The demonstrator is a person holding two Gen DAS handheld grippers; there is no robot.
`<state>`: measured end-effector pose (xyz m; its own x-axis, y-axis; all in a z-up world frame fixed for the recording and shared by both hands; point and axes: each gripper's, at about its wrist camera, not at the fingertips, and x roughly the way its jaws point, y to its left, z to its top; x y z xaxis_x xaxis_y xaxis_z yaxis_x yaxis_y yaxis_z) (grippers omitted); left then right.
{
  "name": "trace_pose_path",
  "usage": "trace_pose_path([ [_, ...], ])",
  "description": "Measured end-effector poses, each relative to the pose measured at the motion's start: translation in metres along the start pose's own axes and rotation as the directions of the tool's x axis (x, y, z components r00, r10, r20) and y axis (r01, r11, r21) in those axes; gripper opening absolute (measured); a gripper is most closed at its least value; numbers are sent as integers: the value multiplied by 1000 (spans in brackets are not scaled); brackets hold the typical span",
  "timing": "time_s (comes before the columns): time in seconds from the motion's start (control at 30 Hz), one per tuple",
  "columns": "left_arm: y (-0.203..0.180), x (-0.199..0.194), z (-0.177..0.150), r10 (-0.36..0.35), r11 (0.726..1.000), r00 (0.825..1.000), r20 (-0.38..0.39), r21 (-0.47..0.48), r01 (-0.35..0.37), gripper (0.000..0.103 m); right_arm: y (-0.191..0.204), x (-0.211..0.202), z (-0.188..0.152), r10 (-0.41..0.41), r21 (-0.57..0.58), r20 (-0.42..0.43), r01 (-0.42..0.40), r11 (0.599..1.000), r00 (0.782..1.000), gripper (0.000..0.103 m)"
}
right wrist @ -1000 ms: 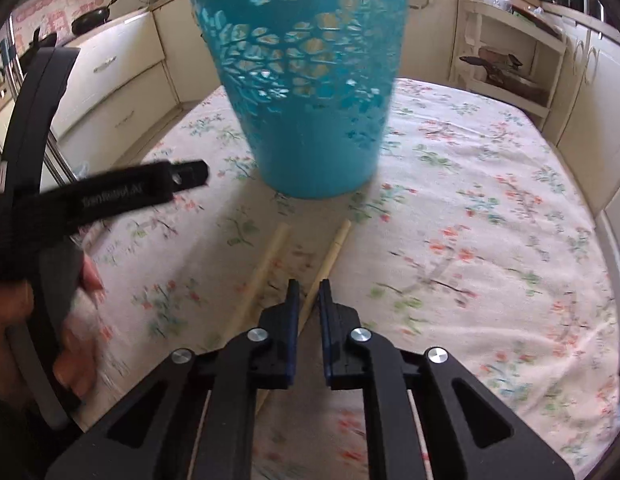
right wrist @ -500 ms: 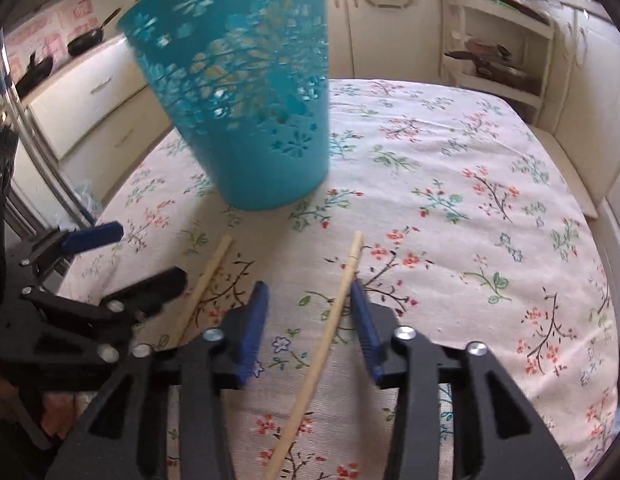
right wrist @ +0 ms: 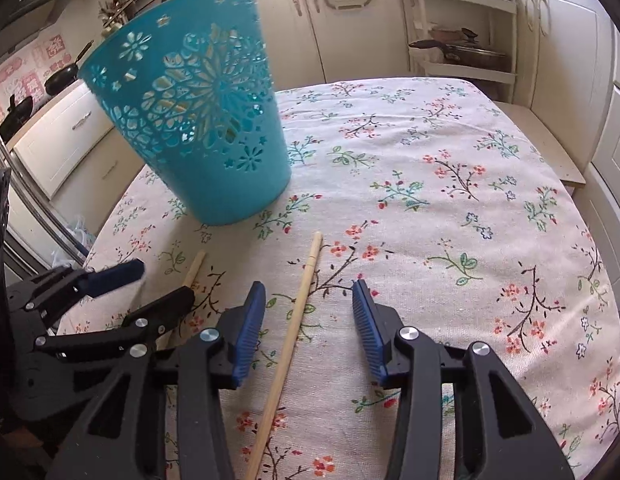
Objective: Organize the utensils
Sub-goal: 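Pinch a loose bamboo stick with the left gripper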
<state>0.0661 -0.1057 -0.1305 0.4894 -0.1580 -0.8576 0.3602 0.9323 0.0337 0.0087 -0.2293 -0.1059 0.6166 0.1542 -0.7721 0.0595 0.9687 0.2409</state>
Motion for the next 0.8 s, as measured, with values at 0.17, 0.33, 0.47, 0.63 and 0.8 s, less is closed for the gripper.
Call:
trace_pose_path([
  [0.17,-1,4,6,-22,999,999,-33,-29,21,41,-6,0,0,24,20,1,-24,1000,1000,47],
  [0.33,2,10,13,-29,999,998,-55,-26,28,38,-5,0,0,24,11,2,-24,1000,1000,49],
  [0.47,-3,7,12,-47,999,997,-68,11,48,6,-5,1,0,27,8,3,-27,1000,1000,50],
  [0.63,-11,-3,5,-9,996,998,-66,88,15,5,-3,0,0,32,-1,3,-32,999,999,55],
  [0.8,-24,-32,-6,38,975,999,-10,220,-35,5,-2,0,-1,35,-2,3,-35,999,999,56],
])
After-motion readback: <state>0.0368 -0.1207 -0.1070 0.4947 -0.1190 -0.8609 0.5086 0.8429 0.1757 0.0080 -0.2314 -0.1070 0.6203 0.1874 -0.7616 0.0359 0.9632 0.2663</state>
